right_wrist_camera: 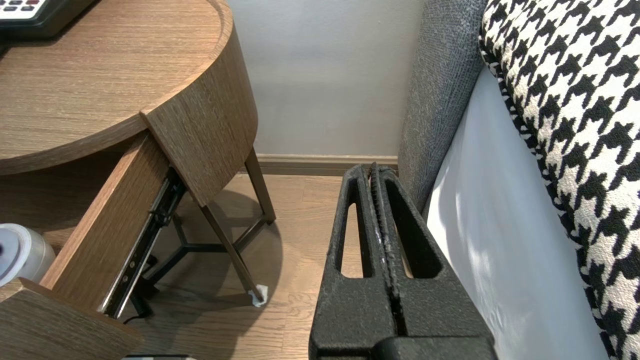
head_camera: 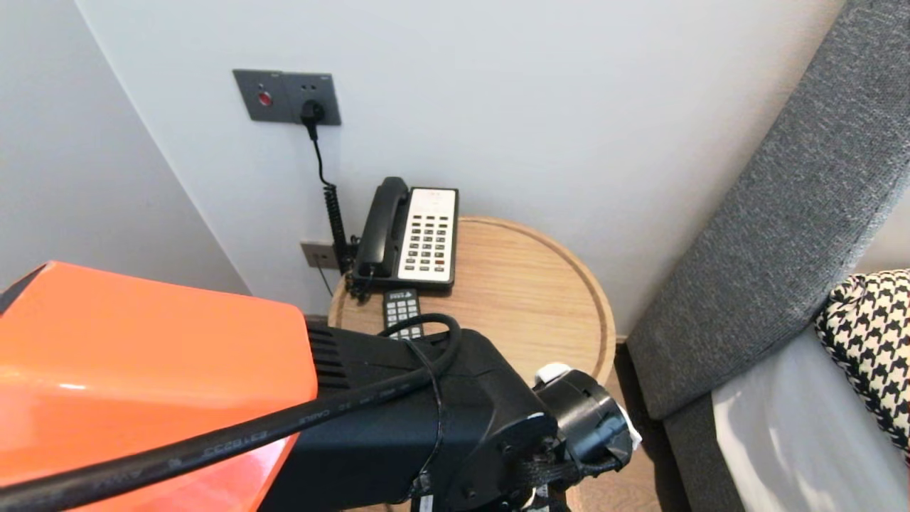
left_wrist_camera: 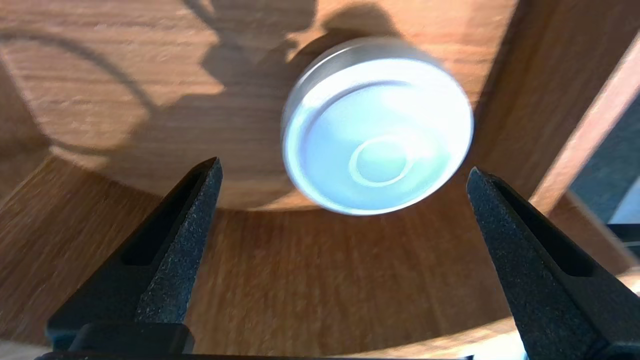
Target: Take the remote control out of the drawer one by one and place them on the table
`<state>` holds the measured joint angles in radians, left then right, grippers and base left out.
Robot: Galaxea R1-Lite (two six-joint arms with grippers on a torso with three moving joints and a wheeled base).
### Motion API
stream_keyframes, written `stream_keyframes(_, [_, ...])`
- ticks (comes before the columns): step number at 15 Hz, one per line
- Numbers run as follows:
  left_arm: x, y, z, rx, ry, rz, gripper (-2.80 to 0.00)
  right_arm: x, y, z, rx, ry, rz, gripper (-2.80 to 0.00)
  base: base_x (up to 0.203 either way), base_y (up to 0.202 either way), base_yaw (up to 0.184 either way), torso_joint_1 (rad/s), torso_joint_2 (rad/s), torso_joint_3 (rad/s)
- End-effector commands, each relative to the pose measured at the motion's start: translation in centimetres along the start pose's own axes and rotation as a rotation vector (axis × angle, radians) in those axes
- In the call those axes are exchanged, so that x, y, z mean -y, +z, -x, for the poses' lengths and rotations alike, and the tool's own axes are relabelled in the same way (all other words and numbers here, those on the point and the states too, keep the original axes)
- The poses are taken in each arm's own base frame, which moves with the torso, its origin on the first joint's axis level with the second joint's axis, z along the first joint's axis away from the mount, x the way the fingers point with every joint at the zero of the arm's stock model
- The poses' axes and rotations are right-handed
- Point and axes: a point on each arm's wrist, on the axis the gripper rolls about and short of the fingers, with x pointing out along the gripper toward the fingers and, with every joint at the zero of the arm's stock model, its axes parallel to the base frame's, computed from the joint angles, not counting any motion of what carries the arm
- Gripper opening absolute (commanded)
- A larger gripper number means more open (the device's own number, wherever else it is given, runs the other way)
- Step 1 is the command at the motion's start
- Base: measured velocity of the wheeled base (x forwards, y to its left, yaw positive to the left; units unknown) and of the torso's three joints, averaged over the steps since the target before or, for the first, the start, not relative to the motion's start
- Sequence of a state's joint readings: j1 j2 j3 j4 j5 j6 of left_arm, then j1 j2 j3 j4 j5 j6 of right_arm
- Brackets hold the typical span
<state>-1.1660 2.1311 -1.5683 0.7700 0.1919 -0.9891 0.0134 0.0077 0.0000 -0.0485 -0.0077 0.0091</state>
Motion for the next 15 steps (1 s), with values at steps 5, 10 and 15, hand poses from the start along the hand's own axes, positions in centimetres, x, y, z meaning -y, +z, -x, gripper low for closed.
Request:
stream_keyframes(5, [0.5,0.1,-0.9,0.005,0.002,0.005,0.0,0.0,-0.7,-0.2,-0.026,0.0,0.0,-2.8,0.0,0.0,0.0,0.0,0.0,0.0])
stream_keyframes(10, [0.7,0.1,-1.8,0.003,0.026,0.001,0.0,0.0,-0.7,-0.2,-0.026,0.0,0.0,-2.8,0.0,0.0,0.0,0.0,0.0,0.0])
stream_keyframes(15, [0.8,0.0,-2.4,0.009,0.047,0.001,0.0,0.0,-0.7,-0.2,-0.026,0.0,0.0,-2.8,0.0,0.0,0.0,0.0,0.0,0.0])
